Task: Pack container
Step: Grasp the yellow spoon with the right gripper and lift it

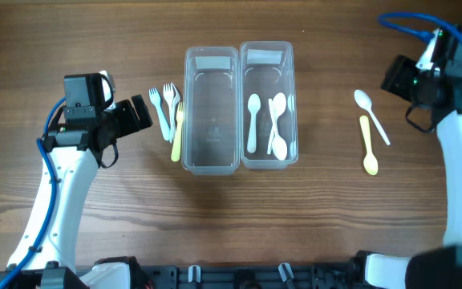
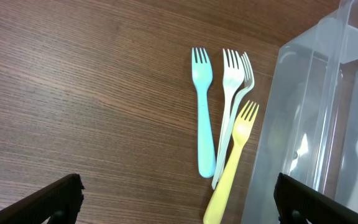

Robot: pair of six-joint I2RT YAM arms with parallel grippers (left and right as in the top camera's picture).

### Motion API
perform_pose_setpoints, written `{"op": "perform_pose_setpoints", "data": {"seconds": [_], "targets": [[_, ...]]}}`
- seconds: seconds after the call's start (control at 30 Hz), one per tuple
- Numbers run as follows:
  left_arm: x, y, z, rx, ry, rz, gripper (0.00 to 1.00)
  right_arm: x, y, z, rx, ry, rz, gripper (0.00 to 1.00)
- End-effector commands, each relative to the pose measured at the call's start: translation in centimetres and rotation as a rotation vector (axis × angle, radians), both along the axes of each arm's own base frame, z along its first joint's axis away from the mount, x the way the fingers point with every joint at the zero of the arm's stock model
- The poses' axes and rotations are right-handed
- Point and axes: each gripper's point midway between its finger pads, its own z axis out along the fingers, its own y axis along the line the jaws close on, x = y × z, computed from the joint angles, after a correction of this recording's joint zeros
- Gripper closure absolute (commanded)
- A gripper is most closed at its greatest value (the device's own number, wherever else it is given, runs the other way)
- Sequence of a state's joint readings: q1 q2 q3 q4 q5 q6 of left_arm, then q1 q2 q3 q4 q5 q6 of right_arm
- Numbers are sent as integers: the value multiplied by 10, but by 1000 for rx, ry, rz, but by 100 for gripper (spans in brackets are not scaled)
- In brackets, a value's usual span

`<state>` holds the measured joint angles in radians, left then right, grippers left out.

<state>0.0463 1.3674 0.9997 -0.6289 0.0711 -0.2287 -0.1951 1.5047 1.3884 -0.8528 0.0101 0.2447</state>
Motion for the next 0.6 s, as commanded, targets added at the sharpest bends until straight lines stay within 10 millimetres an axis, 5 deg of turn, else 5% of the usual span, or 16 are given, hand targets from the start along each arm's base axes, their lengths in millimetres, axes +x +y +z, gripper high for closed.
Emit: {"op": "perform_pose_setpoints", "data": {"seconds": [0.0, 0.13, 0.23, 0.57], "targets": [[6, 1, 7, 22, -21, -14, 0, -8, -10, -59, -4, 166, 25, 37], [6, 1, 7, 22, -21, -14, 0, -19, -4, -110, -12, 344, 182, 54], [6, 1, 7, 22, -21, -14, 0, -31, -2, -138, 8, 456, 215, 55], [6, 1, 7, 22, -21, -14, 0, -52, 3, -184, 65, 631, 242, 52]]}}
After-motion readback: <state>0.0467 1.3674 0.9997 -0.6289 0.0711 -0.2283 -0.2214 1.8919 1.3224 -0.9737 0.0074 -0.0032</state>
